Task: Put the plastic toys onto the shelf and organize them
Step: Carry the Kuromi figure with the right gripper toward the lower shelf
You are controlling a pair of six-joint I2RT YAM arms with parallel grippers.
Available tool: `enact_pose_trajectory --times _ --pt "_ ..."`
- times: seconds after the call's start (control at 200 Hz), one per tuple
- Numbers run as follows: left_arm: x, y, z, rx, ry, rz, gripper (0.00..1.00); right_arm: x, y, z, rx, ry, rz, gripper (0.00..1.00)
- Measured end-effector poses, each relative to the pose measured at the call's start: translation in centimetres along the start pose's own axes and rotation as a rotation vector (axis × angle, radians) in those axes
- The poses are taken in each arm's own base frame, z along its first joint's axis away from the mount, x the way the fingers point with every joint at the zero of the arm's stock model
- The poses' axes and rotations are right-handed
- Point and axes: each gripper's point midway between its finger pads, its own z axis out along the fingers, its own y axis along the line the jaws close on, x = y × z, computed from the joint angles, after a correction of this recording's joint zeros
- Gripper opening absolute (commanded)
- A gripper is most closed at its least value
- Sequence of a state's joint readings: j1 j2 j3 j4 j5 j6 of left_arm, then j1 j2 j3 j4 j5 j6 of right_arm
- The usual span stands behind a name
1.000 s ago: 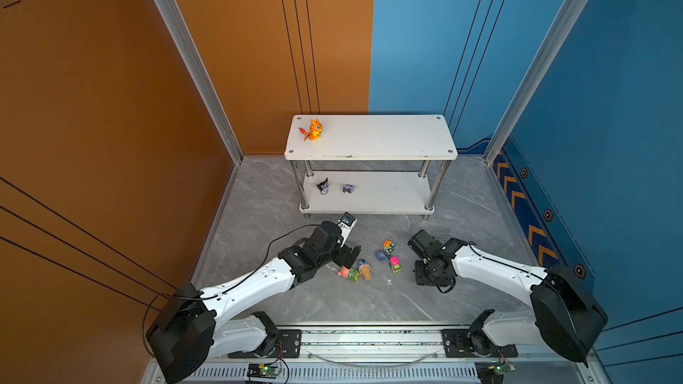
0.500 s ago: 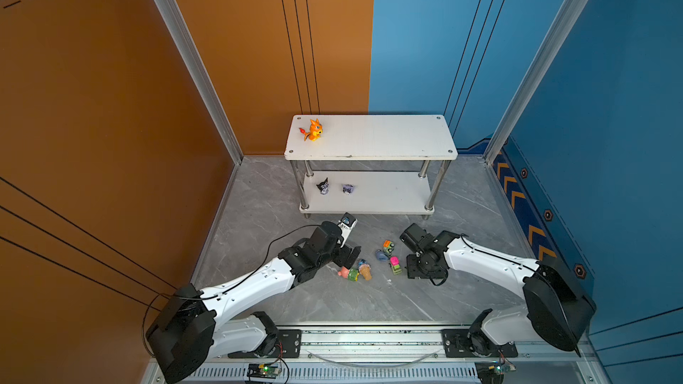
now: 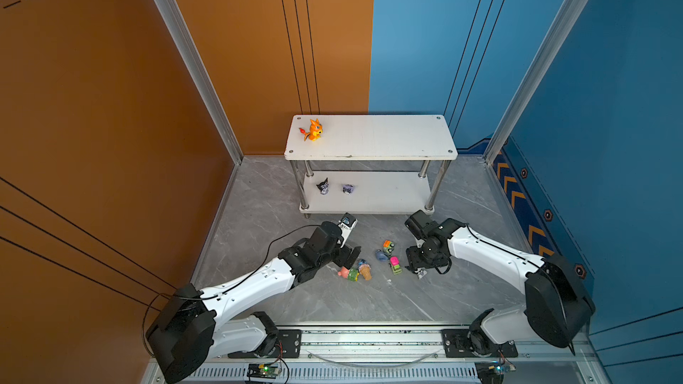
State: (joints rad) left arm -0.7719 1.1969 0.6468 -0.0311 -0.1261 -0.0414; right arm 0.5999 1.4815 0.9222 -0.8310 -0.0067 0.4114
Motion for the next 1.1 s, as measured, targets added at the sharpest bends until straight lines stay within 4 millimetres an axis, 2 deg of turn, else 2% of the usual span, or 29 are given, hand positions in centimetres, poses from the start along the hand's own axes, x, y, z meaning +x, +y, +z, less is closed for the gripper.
enact_pose_trajectory --times 0.2,0.476,0.716,1.101 --pt "0.1 0.0 -0.1 0.000 0.003 0.000 0.99 0.6 0.9 0.7 -0.020 0.093 -0.099 0.72" --pt "0.0 0.0 -0.2 0.000 0.001 0.000 0.99 -0.7 1.4 0.6 0.001 0.149 -0.187 0.70" --pt "-0.6 0.2 -0.8 -0.003 -0.025 -0.003 0.99 0.5 0.6 1.3 0.035 0.236 -0.219 0.69" --pt "-0.6 0.2 -0.8 -0.008 -0.023 0.012 0.99 0.7 -0.3 2.2 0.056 0.286 -0.224 0.59"
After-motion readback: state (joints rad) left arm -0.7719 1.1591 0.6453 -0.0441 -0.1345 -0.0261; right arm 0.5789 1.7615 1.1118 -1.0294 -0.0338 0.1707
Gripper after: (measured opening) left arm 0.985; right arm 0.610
